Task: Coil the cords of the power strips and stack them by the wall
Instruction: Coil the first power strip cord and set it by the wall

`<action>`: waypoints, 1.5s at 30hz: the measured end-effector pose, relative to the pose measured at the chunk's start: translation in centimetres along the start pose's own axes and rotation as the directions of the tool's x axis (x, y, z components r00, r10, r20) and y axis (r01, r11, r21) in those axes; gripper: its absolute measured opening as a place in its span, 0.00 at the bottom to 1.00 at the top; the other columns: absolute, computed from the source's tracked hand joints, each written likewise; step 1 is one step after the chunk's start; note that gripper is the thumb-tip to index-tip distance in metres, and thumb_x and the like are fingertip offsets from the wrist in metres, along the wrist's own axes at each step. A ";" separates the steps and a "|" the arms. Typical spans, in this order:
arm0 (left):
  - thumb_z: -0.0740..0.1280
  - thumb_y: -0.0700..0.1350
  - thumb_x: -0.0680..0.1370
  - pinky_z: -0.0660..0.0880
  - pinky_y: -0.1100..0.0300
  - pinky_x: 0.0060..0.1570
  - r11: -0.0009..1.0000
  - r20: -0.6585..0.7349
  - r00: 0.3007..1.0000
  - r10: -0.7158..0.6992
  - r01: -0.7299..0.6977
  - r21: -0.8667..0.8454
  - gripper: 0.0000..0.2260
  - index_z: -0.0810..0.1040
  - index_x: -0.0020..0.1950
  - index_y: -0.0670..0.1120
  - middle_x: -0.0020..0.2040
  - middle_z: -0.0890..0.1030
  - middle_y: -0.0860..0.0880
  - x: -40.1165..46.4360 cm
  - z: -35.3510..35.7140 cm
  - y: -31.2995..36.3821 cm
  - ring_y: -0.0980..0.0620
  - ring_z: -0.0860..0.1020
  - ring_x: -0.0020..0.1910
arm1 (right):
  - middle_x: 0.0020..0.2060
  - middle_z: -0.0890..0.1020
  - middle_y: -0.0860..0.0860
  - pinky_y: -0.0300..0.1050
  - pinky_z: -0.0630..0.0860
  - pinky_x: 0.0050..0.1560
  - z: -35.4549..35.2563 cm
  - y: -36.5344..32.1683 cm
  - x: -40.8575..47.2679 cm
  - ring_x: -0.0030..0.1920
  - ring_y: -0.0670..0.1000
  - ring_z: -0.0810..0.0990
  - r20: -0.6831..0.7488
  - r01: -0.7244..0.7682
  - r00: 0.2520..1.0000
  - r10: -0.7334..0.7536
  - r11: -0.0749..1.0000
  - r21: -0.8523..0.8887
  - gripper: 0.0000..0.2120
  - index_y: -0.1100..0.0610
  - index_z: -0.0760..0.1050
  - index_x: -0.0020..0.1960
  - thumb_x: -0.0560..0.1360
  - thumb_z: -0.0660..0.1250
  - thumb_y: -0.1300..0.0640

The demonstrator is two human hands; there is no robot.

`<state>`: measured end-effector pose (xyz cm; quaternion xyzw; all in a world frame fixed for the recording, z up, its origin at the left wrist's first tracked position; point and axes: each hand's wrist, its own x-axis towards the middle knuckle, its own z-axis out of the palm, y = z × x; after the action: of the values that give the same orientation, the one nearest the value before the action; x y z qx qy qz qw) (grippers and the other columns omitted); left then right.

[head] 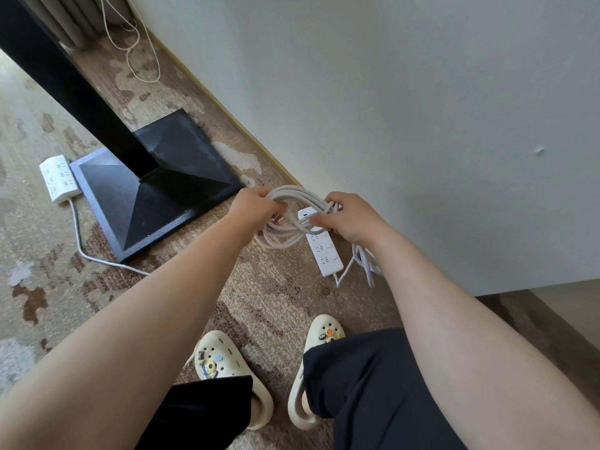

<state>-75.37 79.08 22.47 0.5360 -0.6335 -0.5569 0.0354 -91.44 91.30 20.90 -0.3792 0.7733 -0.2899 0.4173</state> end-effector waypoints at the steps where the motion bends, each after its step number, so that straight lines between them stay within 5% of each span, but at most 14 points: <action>1: 0.69 0.42 0.76 0.79 0.54 0.41 0.991 -0.070 0.996 0.064 -0.055 0.126 0.02 0.81 0.47 0.45 0.40 0.82 0.46 0.0 0.1 -0.1 0.47 0.79 0.38 | 0.34 0.77 0.51 0.48 0.67 0.38 0.0 -0.1 0.0 0.34 0.51 0.72 -0.008 0.022 1.000 -0.022 1.000 -0.014 0.14 0.56 0.76 0.46 0.71 0.74 0.47; 3: 0.66 0.43 0.76 0.72 0.60 0.31 0.923 -0.180 0.957 0.227 -0.153 0.353 0.06 0.77 0.39 0.48 0.33 0.78 0.50 -0.1 0.5 -0.3 0.51 0.75 0.32 | 0.34 0.76 0.51 0.48 0.66 0.38 0.0 -0.2 0.0 0.33 0.50 0.71 -0.021 0.059 0.998 -0.059 0.998 0.001 0.15 0.57 0.76 0.46 0.71 0.74 0.46; 6: 0.66 0.45 0.77 0.73 0.60 0.31 0.894 -0.217 0.929 0.300 -0.194 0.405 0.05 0.77 0.41 0.50 0.34 0.78 0.52 0.0 0.7 -1.0 0.54 0.75 0.31 | 0.35 0.76 0.51 0.48 0.66 0.38 -0.1 -0.1 0.1 0.34 0.51 0.72 -0.015 0.058 0.998 -0.059 0.997 -0.055 0.16 0.56 0.77 0.45 0.71 0.74 0.44; 10: 0.70 0.43 0.76 0.79 0.56 0.44 0.988 0.068 0.996 -0.050 0.059 -0.146 0.09 0.79 0.55 0.42 0.42 0.81 0.47 0.4 0.7 -1.3 0.52 0.79 0.35 | 0.33 0.75 0.48 0.47 0.65 0.36 -0.8 0.5 0.3 0.33 0.49 0.71 -0.071 0.016 0.997 -0.027 0.988 -0.154 0.13 0.50 0.74 0.39 0.71 0.73 0.43; 14: 0.65 0.52 0.79 0.79 0.56 0.40 0.857 0.306 0.951 -0.051 0.198 -0.475 0.13 0.80 0.49 0.42 0.38 0.81 0.48 0.5 0.4 -0.6 0.51 0.80 0.34 | 0.32 0.75 0.47 0.47 0.65 0.35 -1.5 1.4 0.6 0.33 0.49 0.71 -0.107 0.006 0.994 -0.022 0.990 -0.143 0.11 0.50 0.75 0.40 0.71 0.73 0.45; 18: 0.61 0.49 0.82 0.77 0.51 0.48 0.785 0.308 0.944 -0.121 0.281 -0.552 0.11 0.77 0.51 0.42 0.40 0.78 0.46 1.5 1.0 -0.6 0.49 0.77 0.37 | 0.34 0.77 0.47 0.46 0.68 0.35 -1.1 1.8 0.9 0.33 0.49 0.74 -0.119 -0.017 0.993 -0.009 0.976 -0.215 0.09 0.48 0.74 0.41 0.71 0.72 0.45; 24: 0.66 0.47 0.74 0.77 0.45 0.54 0.611 0.551 0.814 -0.182 0.533 -0.585 0.08 0.76 0.45 0.43 0.39 0.76 0.44 2.5 0.6 -0.2 0.45 0.76 0.39 | 0.37 0.78 0.47 0.47 0.69 0.37 -1.8 2.0 1.2 0.35 0.49 0.74 -0.031 0.029 0.999 -0.037 0.969 -0.246 0.08 0.47 0.75 0.43 0.72 0.72 0.45; 29: 0.69 0.38 0.69 0.78 0.53 0.38 0.662 0.613 0.767 -0.192 0.562 -0.496 0.06 0.74 0.43 0.41 0.35 0.75 0.46 3.2 0.5 -0.4 0.50 0.73 0.32 | 0.36 0.77 0.48 0.47 0.67 0.36 -1.8 2.5 1.1 0.35 0.49 0.72 0.083 0.067 0.996 -0.046 0.957 -0.283 0.10 0.48 0.74 0.42 0.72 0.73 0.46; 33: 0.66 0.37 0.75 0.78 0.53 0.41 0.815 0.635 0.741 -0.217 0.495 -0.300 0.07 0.75 0.53 0.38 0.37 0.76 0.46 3.6 1.7 -0.5 0.50 0.75 0.32 | 0.36 0.77 0.46 0.45 0.67 0.35 -1.7 4.0 0.5 0.36 0.48 0.74 0.113 0.092 0.992 -0.057 0.935 -0.344 0.10 0.43 0.73 0.40 0.72 0.72 0.41; 37: 0.64 0.37 0.79 0.80 0.57 0.41 0.974 0.382 0.911 -0.153 0.203 -0.095 0.09 0.79 0.57 0.39 0.44 0.81 0.46 3.9 4.1 0.4 0.50 0.80 0.36 | 0.40 0.80 0.48 0.46 0.72 0.39 -1.5 6.2 0.0 0.38 0.49 0.77 0.121 0.018 0.992 0.019 0.957 -0.290 0.15 0.46 0.75 0.46 0.71 0.70 0.36; 41: 0.66 0.35 0.77 0.80 0.60 0.45 0.986 0.254 0.964 0.080 -0.040 -0.160 0.09 0.79 0.53 0.47 0.53 0.80 0.43 5.1 5.1 0.2 0.47 0.81 0.46 | 0.37 0.81 0.45 0.43 0.73 0.40 -1.6 9.4 -1.1 0.38 0.47 0.80 0.134 -0.118 0.983 0.126 0.991 -0.069 0.14 0.45 0.76 0.47 0.72 0.70 0.36; 45: 0.66 0.36 0.78 0.80 0.58 0.49 0.978 0.257 0.955 0.147 -0.100 -0.185 0.09 0.80 0.52 0.49 0.53 0.79 0.43 6.5 6.5 -1.6 0.48 0.80 0.47 | 0.41 0.84 0.47 0.43 0.77 0.43 -1.0 12.4 -1.3 0.42 0.49 0.83 0.231 -0.210 0.947 0.222 0.975 -0.076 0.14 0.45 0.78 0.49 0.72 0.70 0.36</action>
<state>-81.32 79.08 15.26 0.4097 -0.6151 -0.6730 0.0295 -96.10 99.25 12.50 -0.3348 0.7615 -0.1751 0.5266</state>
